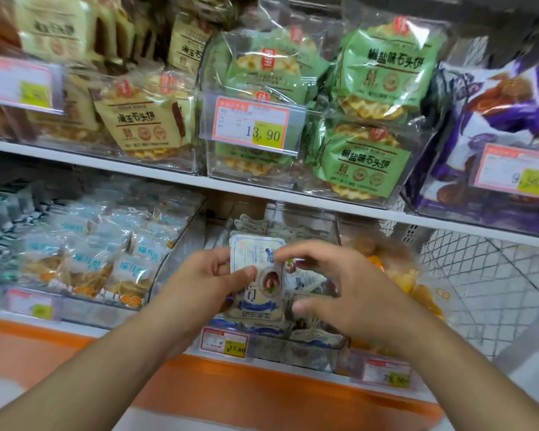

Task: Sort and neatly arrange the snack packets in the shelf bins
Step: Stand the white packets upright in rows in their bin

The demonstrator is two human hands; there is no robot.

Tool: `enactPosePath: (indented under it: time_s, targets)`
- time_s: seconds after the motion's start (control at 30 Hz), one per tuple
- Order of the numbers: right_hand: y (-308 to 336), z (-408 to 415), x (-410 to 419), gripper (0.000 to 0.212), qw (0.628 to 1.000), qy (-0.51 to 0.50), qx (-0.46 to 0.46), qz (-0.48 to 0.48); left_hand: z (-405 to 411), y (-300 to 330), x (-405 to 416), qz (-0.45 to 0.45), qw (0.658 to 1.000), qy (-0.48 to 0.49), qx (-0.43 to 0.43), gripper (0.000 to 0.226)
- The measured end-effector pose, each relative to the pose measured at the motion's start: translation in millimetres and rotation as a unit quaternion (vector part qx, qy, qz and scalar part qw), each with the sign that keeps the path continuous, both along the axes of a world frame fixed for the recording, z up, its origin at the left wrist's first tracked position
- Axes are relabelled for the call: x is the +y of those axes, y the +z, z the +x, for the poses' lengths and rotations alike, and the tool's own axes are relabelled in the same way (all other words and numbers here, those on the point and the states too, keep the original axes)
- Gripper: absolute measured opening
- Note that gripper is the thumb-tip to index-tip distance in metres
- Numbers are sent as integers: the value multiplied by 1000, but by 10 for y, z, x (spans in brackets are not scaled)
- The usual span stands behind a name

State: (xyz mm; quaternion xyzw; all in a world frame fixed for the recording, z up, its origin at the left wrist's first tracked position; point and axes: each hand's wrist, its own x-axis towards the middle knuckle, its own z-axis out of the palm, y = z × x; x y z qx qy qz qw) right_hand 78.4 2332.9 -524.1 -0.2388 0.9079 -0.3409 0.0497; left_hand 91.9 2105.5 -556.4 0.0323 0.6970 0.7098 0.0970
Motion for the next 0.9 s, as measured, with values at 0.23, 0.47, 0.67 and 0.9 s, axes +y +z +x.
enactPosePath:
  time_s: [0.23, 0.47, 0.67, 0.9]
  targets:
    - [-98, -67, -32, 45, 987, -77, -12, -141, 33, 28, 174, -4, 999, -13, 52, 30]
    - [-146, -172, 85, 20, 951, -196, -36, -236, -102, -81, 294, -24, 999, -1, 26, 26]
    - [-256, -270, 264, 30, 976, -180, -56, -113, -151, -35, 288, -119, 983, 75, 115, 25]
    - [-395, -287, 507, 29, 972, -197, 12, -129, -336, -288, 609, -401, 882, -14, 246, 15]
